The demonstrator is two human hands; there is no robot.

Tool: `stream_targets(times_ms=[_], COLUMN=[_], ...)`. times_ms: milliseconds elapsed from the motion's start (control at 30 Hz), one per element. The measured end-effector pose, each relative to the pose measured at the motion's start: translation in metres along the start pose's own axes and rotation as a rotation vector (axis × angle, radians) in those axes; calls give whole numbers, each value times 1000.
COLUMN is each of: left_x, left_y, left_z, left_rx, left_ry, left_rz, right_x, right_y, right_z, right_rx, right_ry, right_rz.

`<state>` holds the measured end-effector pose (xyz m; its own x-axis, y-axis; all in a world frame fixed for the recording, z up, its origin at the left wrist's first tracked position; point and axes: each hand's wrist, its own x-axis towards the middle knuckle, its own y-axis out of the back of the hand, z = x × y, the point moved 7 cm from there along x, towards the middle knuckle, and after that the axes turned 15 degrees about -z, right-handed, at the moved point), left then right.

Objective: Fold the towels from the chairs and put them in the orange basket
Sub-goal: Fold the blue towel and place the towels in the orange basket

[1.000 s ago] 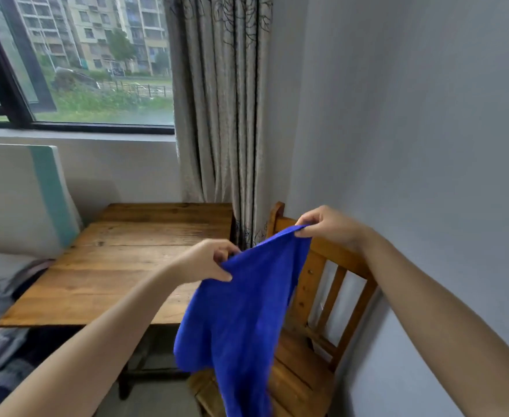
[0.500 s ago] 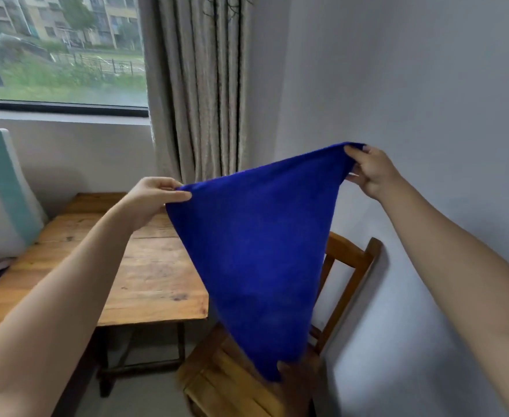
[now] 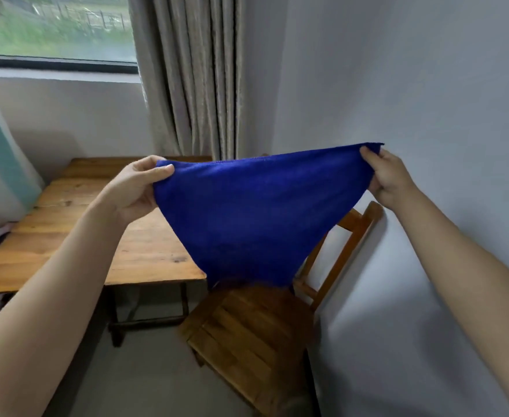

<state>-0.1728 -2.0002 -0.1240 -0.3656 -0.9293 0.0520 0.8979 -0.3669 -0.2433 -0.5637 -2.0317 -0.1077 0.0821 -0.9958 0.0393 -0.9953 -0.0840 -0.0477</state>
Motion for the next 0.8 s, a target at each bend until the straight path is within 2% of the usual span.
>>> stream_targets(times_ms=[133, 367, 500, 667, 800], left_x=[-33, -73, -96, -124, -132], left_y=[5, 14, 9, 9, 8], left_z=[-52, -144, -196, -266, -290], left_rx=[-37, -121, -189, -181, -121], left_ry=[179, 471, 576, 722, 706], left_rz=[-69, 0, 40, 181, 304], right_x=[-26, -68, -94, -125, -144], right_y=[1, 11, 17, 29, 29], right_z=[49, 129, 176, 263, 302], right_rx=[-8, -125, -154, -139, -110], right_ry=[-110, -341, -469, -673, -744], right_rz=[-21, -18, -17, 4, 65])
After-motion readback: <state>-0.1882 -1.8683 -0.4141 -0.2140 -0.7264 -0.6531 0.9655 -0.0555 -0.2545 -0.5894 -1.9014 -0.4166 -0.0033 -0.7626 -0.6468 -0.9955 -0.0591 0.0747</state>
